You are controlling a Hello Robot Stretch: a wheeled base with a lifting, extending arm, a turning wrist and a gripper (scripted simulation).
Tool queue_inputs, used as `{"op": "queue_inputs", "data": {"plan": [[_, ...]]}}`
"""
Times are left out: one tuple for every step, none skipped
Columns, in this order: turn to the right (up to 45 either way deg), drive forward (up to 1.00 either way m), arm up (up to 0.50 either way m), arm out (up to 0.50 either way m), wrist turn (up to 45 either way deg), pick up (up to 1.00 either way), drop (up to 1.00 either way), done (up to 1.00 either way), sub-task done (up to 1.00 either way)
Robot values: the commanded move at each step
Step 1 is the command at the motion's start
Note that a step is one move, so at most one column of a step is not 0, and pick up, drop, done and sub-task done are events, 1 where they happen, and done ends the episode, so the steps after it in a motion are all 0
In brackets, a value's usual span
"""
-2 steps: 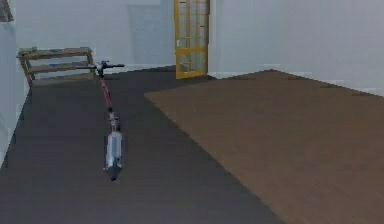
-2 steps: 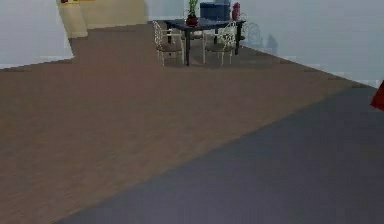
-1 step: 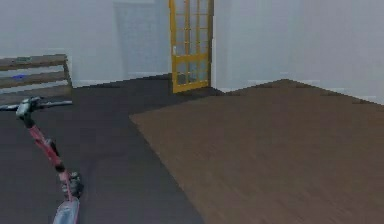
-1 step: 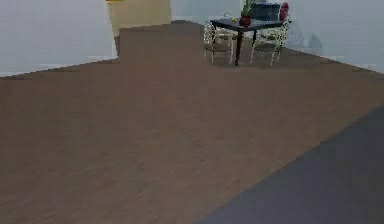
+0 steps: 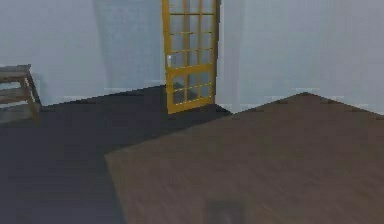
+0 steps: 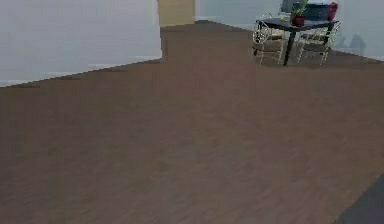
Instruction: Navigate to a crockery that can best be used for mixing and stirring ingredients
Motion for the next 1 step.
{"op": "queue_inputs", "data": {"plan": [[0.0, 0.30, 0.00, 0.00, 0.0, 0.00, 0.00, 0.00, 0.00]]}}
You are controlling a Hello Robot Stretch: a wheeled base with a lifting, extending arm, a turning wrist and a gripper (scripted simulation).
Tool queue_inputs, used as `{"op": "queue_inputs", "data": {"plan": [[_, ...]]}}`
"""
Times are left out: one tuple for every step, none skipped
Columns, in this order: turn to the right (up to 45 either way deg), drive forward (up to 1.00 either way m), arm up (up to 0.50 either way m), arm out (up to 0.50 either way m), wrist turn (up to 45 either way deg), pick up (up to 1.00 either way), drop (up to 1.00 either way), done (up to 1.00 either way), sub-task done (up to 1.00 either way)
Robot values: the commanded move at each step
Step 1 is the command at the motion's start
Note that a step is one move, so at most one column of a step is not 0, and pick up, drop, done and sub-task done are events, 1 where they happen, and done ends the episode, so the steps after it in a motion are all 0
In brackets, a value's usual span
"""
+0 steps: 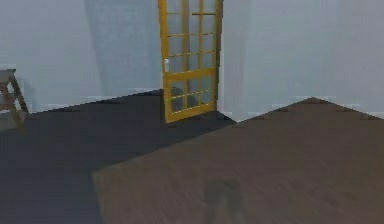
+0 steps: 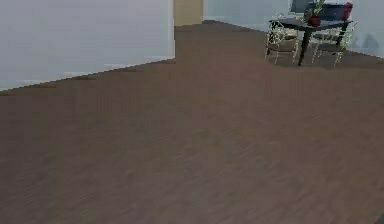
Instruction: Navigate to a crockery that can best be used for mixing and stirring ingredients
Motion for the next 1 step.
{"op": "queue_inputs", "data": {"plan": [[-30.0, 0.00, 0.00, 0.00, 0.0, 0.00, 0.00, 0.00, 0.00]]}}
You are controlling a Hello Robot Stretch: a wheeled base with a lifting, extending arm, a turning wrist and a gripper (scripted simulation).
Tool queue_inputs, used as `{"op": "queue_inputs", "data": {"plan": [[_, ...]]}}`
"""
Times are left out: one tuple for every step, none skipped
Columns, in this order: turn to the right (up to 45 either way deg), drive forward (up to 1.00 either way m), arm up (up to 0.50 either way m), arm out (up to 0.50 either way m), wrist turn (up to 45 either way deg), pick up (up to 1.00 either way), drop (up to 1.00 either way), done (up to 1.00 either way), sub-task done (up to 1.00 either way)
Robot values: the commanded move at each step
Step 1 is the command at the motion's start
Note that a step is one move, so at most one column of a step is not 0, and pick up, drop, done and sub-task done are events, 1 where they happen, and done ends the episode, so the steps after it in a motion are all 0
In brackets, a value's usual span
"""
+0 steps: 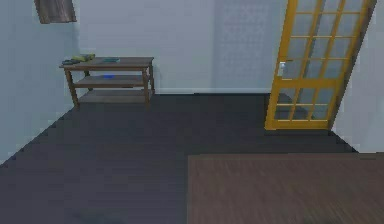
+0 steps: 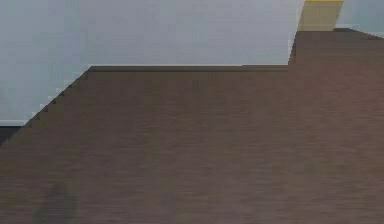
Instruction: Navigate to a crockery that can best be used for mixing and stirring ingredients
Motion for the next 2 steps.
{"op": "queue_inputs", "data": {"plan": [[0.0, 0.50, 0.00, 0.00, 0.0, 0.00, 0.00, 0.00, 0.00], [-36.0, 0.00, 0.00, 0.00, 0.0, 0.00, 0.00, 0.00, 0.00]]}}
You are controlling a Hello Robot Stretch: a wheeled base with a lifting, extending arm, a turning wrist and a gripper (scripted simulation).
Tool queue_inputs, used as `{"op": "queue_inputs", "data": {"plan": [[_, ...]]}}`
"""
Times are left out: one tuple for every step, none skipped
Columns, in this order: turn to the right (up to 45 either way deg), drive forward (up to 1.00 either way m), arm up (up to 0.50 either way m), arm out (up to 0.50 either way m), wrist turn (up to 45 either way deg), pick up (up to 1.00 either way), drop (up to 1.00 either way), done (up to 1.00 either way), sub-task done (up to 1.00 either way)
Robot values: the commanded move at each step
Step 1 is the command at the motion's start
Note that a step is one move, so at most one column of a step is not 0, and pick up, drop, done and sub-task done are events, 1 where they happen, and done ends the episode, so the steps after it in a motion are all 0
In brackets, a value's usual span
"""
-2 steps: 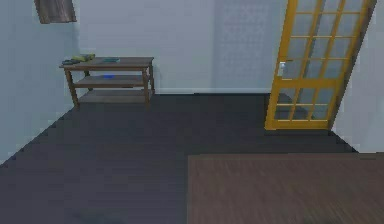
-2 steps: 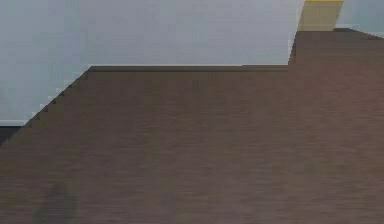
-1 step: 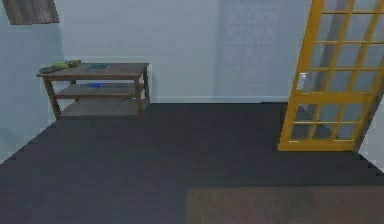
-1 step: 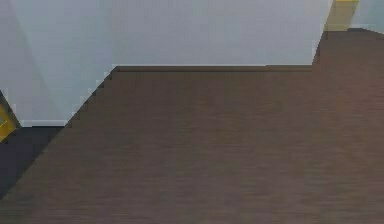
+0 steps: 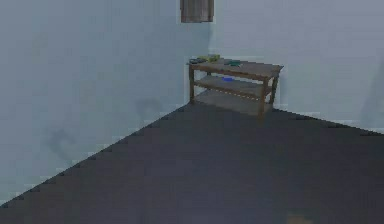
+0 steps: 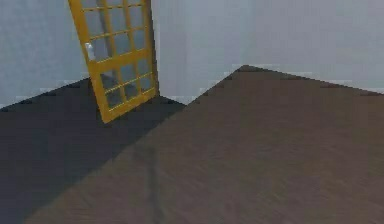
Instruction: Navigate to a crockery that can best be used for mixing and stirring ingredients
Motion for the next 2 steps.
{"op": "queue_inputs", "data": {"plan": [[0.0, 0.80, 0.00, 0.00, 0.0, 0.00, 0.00, 0.00, 0.00], [-30.0, 0.00, 0.00, 0.00, 0.0, 0.00, 0.00, 0.00, 0.00]]}}
